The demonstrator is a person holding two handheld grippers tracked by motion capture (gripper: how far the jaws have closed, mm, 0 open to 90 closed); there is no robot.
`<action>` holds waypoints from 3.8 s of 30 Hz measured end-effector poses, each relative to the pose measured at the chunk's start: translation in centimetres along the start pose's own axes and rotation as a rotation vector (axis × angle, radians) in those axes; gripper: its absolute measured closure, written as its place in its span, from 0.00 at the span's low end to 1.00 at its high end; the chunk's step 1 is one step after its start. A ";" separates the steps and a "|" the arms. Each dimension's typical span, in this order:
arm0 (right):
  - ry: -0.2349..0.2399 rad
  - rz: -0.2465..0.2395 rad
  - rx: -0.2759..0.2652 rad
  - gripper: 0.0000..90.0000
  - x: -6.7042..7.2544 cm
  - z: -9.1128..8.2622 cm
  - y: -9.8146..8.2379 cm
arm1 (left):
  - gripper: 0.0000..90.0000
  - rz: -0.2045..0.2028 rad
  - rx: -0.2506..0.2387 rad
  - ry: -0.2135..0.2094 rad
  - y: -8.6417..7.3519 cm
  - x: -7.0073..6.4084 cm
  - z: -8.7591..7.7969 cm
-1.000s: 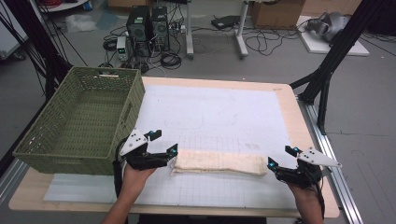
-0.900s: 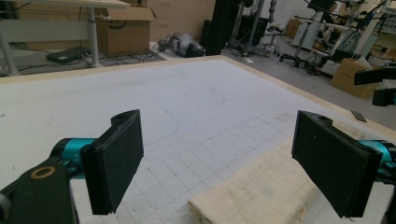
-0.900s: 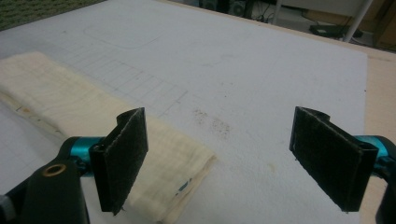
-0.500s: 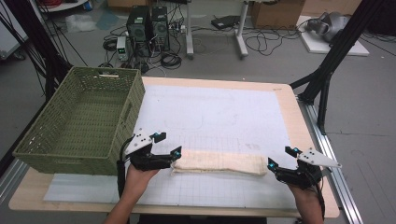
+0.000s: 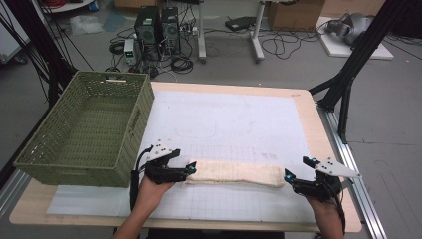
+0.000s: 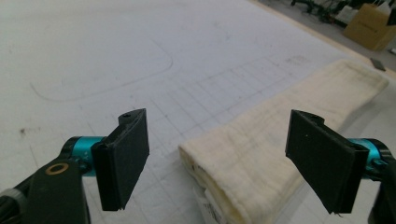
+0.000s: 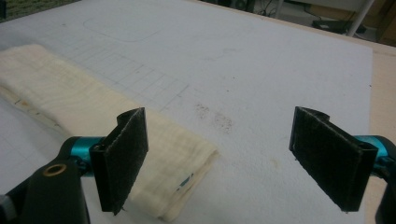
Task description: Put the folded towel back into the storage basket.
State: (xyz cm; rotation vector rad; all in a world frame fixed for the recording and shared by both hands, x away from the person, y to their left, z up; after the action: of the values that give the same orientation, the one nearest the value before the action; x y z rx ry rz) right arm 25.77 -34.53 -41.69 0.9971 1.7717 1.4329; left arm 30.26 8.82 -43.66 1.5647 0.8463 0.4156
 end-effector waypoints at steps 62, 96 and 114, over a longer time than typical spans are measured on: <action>-0.007 0.004 0.055 0.23 0.1 0.9 -0.7 | 0.89 0.061 0.158 -0.035 -2.2 -2.1 0.8; 0.084 0.034 0.255 0.74 1.3 2.6 -3.9 | 0.90 0.074 0.175 -0.029 -2.6 -1.8 0.8; 0.104 -0.007 0.288 0.95 1.8 2.9 -3.3 | 0.90 0.078 0.164 -0.024 -2.6 -1.6 0.7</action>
State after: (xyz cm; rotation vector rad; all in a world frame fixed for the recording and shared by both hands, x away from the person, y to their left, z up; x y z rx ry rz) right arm 26.80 -31.92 -45.52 1.0749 2.0982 1.2685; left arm 28.97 7.09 -45.97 1.7548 0.8192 0.3903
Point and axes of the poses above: each handheld gripper's, and its own axes: z roughly forward along the jaws, y roughly out of its top, x roughly to its left, the point moved 2 cm from there along z, roughly forward along the jaws, and after that the axes turned 15 degrees about -x, right-handed, at the moved point
